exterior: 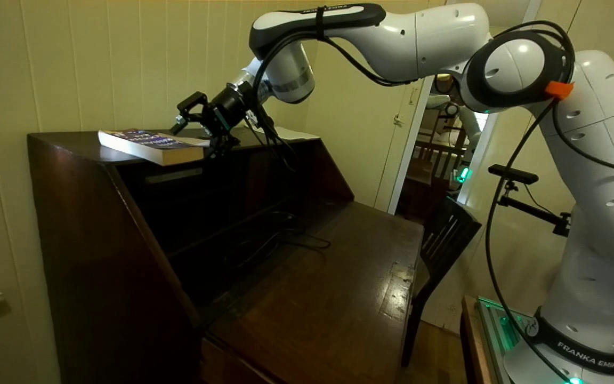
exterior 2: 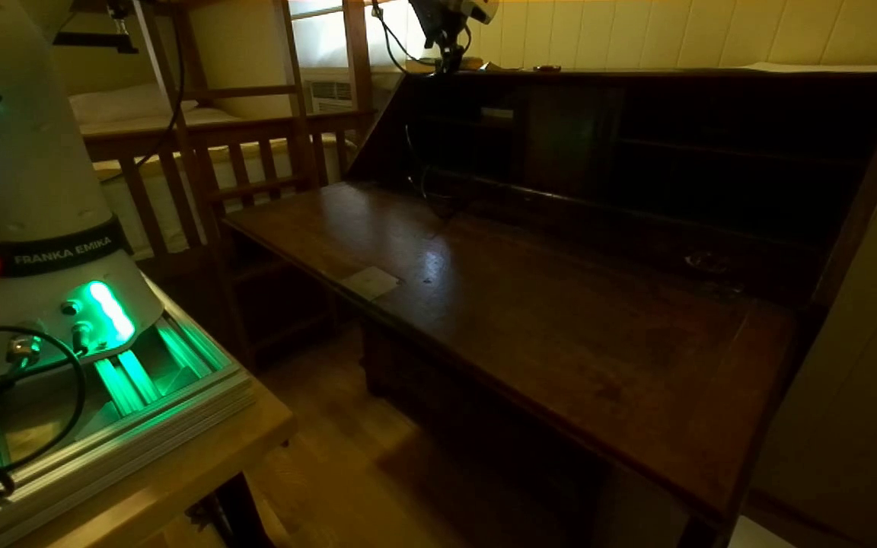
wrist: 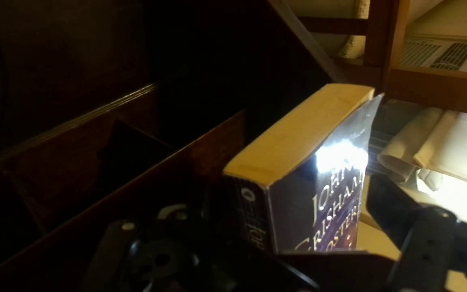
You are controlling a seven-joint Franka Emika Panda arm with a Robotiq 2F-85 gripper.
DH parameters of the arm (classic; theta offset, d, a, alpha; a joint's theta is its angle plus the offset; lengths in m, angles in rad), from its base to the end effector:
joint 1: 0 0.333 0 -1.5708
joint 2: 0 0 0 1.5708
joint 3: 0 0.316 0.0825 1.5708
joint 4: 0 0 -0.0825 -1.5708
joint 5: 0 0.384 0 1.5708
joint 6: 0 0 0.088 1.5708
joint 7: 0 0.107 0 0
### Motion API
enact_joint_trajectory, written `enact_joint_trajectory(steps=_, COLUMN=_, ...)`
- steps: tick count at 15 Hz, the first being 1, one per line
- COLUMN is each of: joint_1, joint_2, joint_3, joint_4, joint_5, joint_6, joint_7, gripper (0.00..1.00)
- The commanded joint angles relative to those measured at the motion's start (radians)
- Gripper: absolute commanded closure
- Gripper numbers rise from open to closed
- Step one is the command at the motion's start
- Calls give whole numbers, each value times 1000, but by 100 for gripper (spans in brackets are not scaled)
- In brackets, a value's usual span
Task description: Move the blue book to the right.
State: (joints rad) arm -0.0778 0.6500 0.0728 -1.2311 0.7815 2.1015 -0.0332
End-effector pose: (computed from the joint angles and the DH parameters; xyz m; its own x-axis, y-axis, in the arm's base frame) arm 0.7616 0.0145 0.4263 0.9306 -0.3554 0.0874 -0.1969 -0.6874 -0.6991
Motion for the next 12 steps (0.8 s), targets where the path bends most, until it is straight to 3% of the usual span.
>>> enact_joint_trajectory(steps=1, joint_1=-34, joint_2=81, joint_3=39, joint_4=118, joint_5=15, joint_6=-82, joint_7=-1, gripper=30)
enact_joint_trajectory(steps=6, joint_1=-41, joint_2=112, joint_3=45, joint_4=168, joint_5=4, joint_6=-104, joint_7=4, gripper=66)
enact_joint_trajectory(steps=10, joint_1=-24, joint_2=-43, joint_3=24, joint_4=81, joint_5=-50, joint_6=-108, joint_7=-8, gripper=88)
enact_joint_trajectory(steps=12, joint_1=-16, joint_2=-126, joint_3=9, joint_4=36, joint_5=-103, joint_6=-122, joint_7=-3, gripper=92)
